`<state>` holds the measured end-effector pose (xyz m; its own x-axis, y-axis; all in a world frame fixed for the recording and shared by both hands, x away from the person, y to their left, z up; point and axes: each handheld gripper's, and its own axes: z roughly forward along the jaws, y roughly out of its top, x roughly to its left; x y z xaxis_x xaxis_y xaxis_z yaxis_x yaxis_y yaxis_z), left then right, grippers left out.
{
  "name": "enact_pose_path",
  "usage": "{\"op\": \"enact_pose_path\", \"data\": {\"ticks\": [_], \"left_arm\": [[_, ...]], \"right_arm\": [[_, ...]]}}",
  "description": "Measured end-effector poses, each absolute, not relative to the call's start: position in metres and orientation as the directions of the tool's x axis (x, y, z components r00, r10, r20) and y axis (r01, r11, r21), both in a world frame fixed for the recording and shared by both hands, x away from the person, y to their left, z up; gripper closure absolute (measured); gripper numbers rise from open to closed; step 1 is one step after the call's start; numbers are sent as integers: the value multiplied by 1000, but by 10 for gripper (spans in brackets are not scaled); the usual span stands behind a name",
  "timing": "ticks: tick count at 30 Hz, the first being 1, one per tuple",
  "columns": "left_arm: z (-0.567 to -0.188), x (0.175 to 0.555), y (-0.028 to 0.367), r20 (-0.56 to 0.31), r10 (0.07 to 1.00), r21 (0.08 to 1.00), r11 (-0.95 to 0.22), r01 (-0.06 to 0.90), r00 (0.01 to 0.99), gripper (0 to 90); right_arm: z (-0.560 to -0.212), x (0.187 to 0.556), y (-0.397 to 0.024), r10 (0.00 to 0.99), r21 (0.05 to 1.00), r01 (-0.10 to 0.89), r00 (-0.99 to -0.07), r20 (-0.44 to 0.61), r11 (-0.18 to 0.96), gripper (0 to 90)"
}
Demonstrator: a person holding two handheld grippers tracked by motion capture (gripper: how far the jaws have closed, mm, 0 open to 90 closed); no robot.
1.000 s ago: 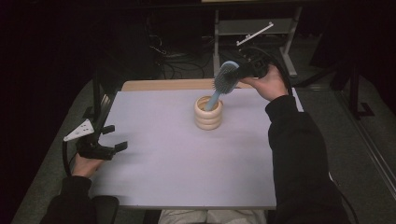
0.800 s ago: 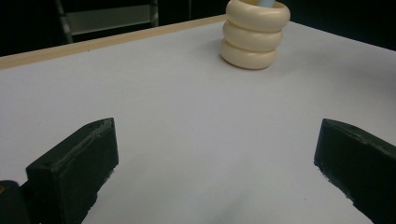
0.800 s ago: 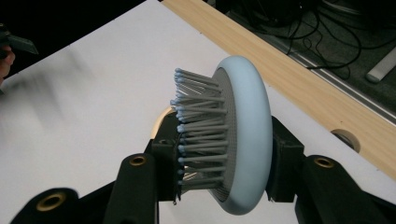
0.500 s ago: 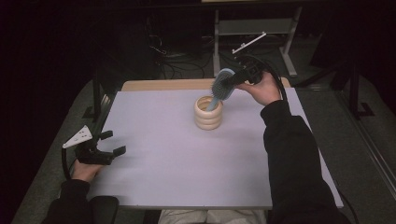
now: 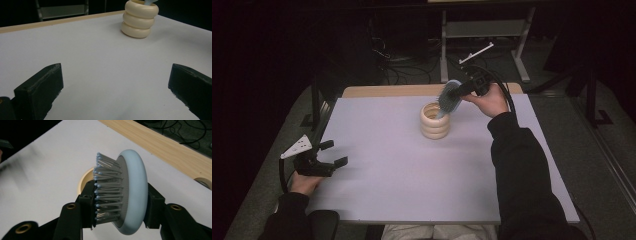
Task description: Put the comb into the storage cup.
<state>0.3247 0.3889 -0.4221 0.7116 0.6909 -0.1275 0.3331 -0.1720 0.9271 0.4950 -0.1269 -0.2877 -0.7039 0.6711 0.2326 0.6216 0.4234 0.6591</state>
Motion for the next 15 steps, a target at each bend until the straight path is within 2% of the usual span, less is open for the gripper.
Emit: {"op": "enact_pose_path", "data": {"ticks": [6, 11, 15], "left_arm": [[-421, 325, 389, -130, 690, 928, -168, 332, 712, 0], [-421, 325, 388, -125, 689, 928, -174, 330, 714, 0], [-422, 325, 387, -126, 690, 923, -181, 339, 713, 0]], "right_arm": [[-293, 497, -126, 665, 652, 634, -701, 257, 417, 371], [-297, 498, -126, 681, 637, 644, -690, 244, 424, 195], [-299, 495, -129, 683, 660, 624, -695, 224, 419, 150]]}}
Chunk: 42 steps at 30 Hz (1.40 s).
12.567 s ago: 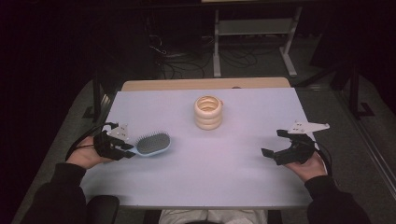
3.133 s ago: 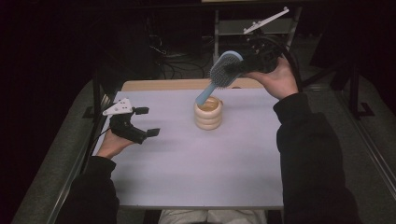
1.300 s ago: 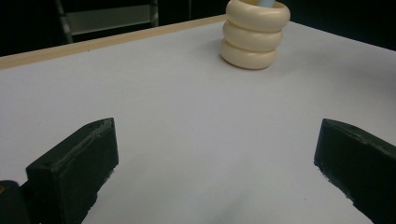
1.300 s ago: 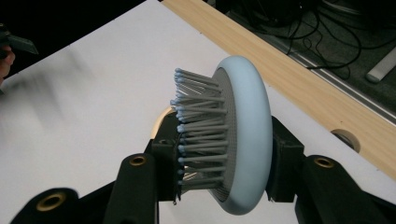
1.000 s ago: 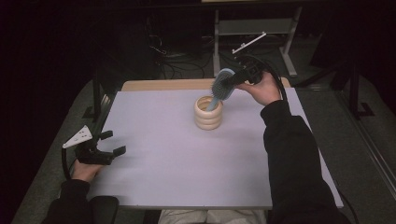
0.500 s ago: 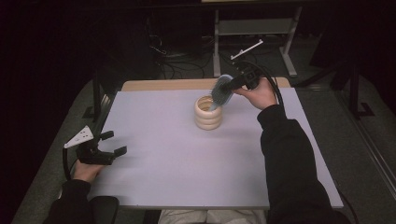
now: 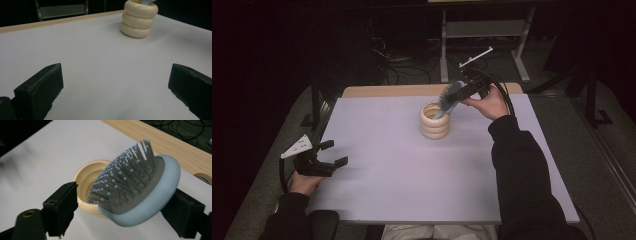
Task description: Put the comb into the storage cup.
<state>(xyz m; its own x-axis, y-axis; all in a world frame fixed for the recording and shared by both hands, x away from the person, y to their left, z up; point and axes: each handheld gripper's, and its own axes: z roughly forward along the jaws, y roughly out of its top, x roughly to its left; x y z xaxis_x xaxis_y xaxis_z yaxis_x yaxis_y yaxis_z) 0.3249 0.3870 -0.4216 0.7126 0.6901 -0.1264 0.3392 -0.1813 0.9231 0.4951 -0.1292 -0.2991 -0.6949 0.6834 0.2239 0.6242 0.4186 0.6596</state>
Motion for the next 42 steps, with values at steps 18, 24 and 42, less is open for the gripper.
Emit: {"op": "enact_pose_path", "data": {"ticks": [18, 24, 42], "left_arm": [[-419, 325, 388, -126, 701, 918, -186, 350, 702, 0], [-420, 324, 387, -128, 703, 915, -190, 357, 700, 0], [-422, 324, 387, -127, 708, 907, -200, 370, 695, 0]], "right_arm": [[-301, 481, -144, 692, 736, 547, -706, 149, 400, 0], [-302, 472, -150, 686, 750, 517, -718, 117, 413, 0], [-313, 449, -180, 689, 799, 496, -709, 148, 339, 0]]}}
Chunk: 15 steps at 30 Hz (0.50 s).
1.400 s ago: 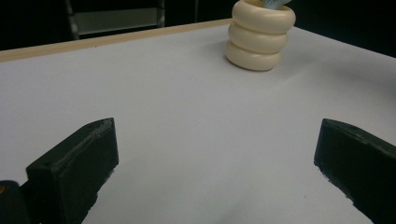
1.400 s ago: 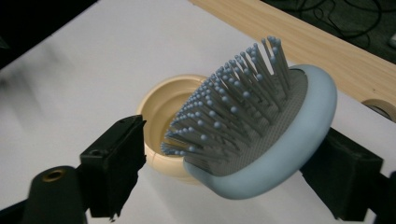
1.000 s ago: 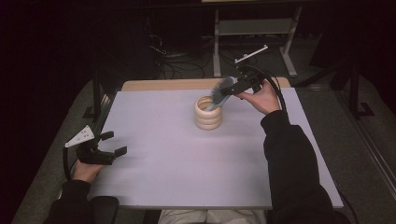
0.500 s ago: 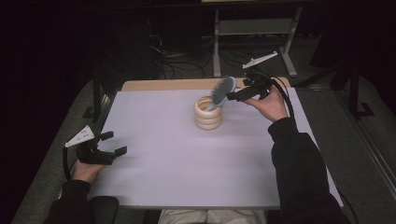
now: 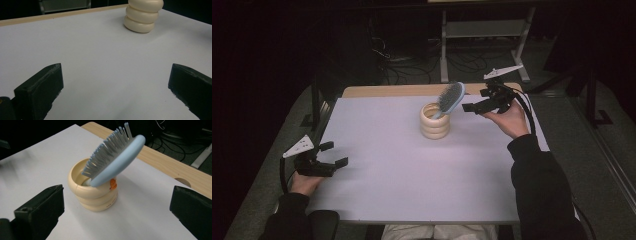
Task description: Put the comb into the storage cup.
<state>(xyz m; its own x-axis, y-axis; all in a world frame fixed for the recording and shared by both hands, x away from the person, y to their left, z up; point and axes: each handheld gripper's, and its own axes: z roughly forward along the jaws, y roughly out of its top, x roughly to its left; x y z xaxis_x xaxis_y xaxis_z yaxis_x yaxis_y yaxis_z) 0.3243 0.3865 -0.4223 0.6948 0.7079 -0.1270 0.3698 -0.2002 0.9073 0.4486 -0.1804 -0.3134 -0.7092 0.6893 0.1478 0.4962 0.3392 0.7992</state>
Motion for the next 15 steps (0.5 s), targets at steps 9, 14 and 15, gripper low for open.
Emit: {"op": "enact_pose_path", "data": {"ticks": [9, 14, 15], "left_arm": [[-423, 324, 386, -128, 707, 905, -204, 373, 696, 0], [-423, 324, 386, -128, 708, 906, -201, 372, 694, 0], [-423, 324, 386, -128, 708, 906, -201, 372, 694, 0]], "right_arm": [[-325, 439, -191, 699, 799, 499, -701, 144, 336, 0], [-332, 432, -199, 709, 803, 497, -692, 138, 329, 0], [-334, 431, -201, 709, 803, 497, -692, 137, 329, 0]]}}
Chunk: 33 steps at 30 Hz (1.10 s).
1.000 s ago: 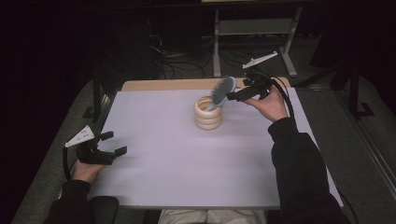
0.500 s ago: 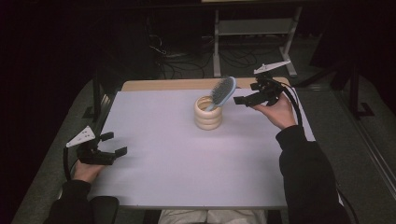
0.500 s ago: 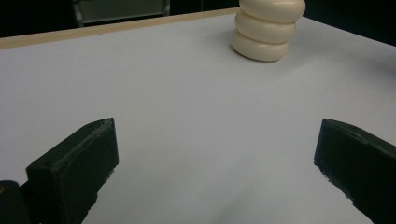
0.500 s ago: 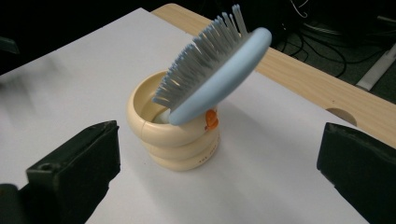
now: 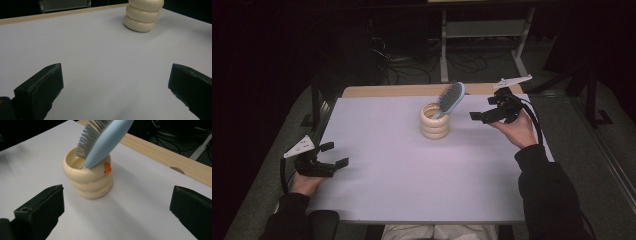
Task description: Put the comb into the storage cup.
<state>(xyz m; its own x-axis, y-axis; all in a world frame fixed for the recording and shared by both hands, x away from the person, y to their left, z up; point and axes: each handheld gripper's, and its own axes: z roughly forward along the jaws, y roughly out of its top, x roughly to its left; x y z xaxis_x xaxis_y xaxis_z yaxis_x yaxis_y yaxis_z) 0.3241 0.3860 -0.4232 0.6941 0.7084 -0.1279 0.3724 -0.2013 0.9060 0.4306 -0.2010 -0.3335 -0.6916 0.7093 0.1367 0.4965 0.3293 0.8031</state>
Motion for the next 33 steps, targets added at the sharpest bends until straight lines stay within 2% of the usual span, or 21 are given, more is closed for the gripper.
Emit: {"op": "enact_pose_path", "data": {"ticks": [12, 33], "left_arm": [[-425, 322, 386, -139, 708, 907, -190, 376, 692, 0], [-422, 320, 388, -132, 710, 916, -180, 359, 692, 0]], "right_arm": [[-346, 417, -217, 716, 811, 500, -682, 150, 306, 0], [-365, 388, -228, 725, 824, 466, -681, 102, 322, 0]]}}
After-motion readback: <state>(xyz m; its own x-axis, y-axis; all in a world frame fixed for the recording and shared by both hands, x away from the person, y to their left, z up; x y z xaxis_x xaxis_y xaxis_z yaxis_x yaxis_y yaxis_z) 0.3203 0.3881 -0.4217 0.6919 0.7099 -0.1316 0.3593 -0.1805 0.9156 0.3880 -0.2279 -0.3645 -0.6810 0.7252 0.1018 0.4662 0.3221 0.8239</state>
